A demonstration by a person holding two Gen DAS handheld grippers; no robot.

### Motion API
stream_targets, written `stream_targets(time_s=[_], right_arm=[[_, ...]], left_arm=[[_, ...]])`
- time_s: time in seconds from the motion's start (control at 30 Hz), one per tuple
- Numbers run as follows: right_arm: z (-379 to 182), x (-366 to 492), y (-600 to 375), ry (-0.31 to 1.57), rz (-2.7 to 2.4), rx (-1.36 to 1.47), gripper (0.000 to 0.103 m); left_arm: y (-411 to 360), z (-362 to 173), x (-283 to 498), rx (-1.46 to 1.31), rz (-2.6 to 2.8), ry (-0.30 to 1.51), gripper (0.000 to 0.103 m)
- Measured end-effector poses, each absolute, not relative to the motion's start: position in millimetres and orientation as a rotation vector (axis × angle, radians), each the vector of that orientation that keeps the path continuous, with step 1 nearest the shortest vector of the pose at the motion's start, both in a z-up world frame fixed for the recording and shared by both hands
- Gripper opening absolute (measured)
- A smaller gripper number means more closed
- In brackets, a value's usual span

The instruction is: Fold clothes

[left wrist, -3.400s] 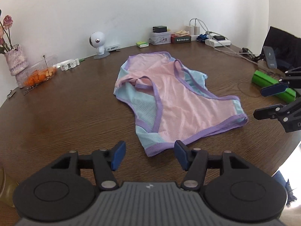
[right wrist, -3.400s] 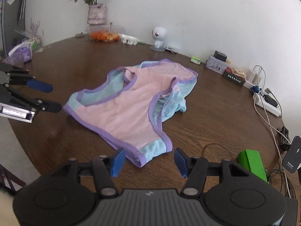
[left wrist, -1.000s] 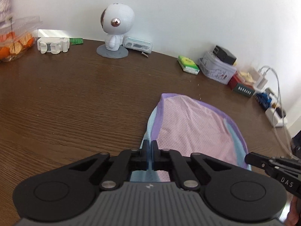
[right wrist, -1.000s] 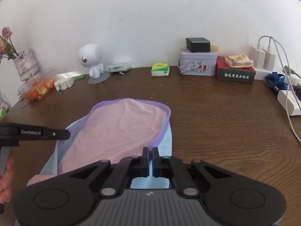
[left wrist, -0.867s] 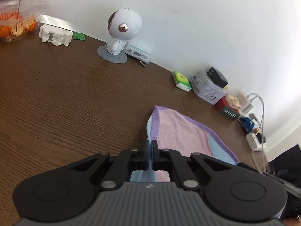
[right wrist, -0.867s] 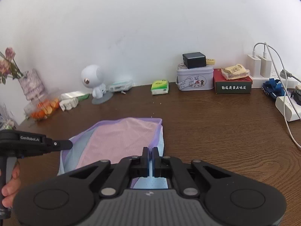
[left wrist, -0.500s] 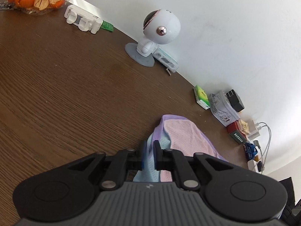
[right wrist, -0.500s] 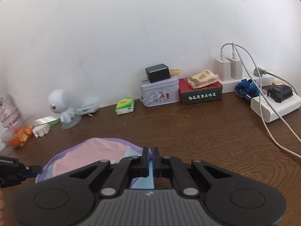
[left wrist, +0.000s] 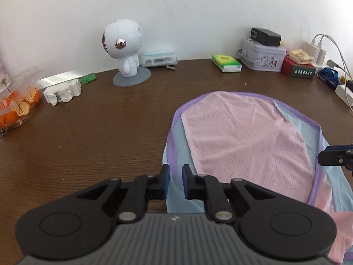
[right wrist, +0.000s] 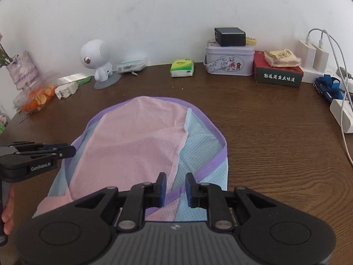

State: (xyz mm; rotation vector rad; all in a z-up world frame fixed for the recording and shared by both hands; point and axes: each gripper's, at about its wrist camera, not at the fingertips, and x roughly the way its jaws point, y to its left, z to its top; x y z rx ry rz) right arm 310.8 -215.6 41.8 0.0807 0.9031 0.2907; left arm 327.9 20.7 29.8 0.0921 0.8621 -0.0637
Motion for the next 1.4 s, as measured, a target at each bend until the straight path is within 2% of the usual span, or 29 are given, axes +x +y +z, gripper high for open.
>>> stream_targets(time_s=[0.03,0.13,0.17,0.2,0.3,0.5,0.67,0.73,0.77,0.8,0.83,0.9,1.0,1.13,1.4], right_arm=[[39,310,-213,0.91,0.294,0.075,0.018],[35,305,-208,0.895,0.297,0.034,0.018],[35,304,-206,0.885,0.297,0.019,0.015],[35,302,-204,0.868,0.304,0.002,0.005],[34,296,-196,0.82,0.325,-0.048,0.001],[40,290,-213,0.691,0.282,0.083,0.0],[35,294,-247,0.611,0.176,0.252,0.0],[32,297,-255,0.632,0.154,0.276,0.0],[32,297,-255,0.629,0.135,0.265,0.0],[33,296,-253,0.623,0.134,0.245,0.004],[35,294,-251,0.619,0.139,0.223,0.008],[41,291,-242,0.628,0.222,0.175,0.011],[47,285,-221,0.681,0.414,0.09,0.036],[35,277,-190,0.686,0.507,-0.12,0.033],[43,293,-175,0.754,0.723,-0.446,0.036]], left_arm=[[24,28,328,0.074,-0.067,0.863,0.003],[39,28,329,-0.019,-0.082,0.856,0.002],[45,29,330,-0.057,-0.089,0.855,0.002],[51,29,331,-0.101,-0.094,0.855,0.002],[75,30,333,-0.274,-0.109,0.85,0.002],[123,25,334,-0.585,-0.109,0.842,0.002],[136,13,336,-0.68,-0.067,0.85,0.002],[138,9,338,-0.69,-0.035,0.853,0.006],[139,9,338,-0.682,-0.028,0.851,0.007],[138,12,337,-0.659,-0.036,0.851,0.014],[134,17,336,-0.622,-0.064,0.846,0.026],[125,30,333,-0.539,-0.136,0.83,0.043],[97,44,324,-0.381,-0.288,0.833,0.044],[68,43,318,-0.248,-0.344,0.87,0.044],[72,31,321,-0.231,-0.335,0.922,0.044]])
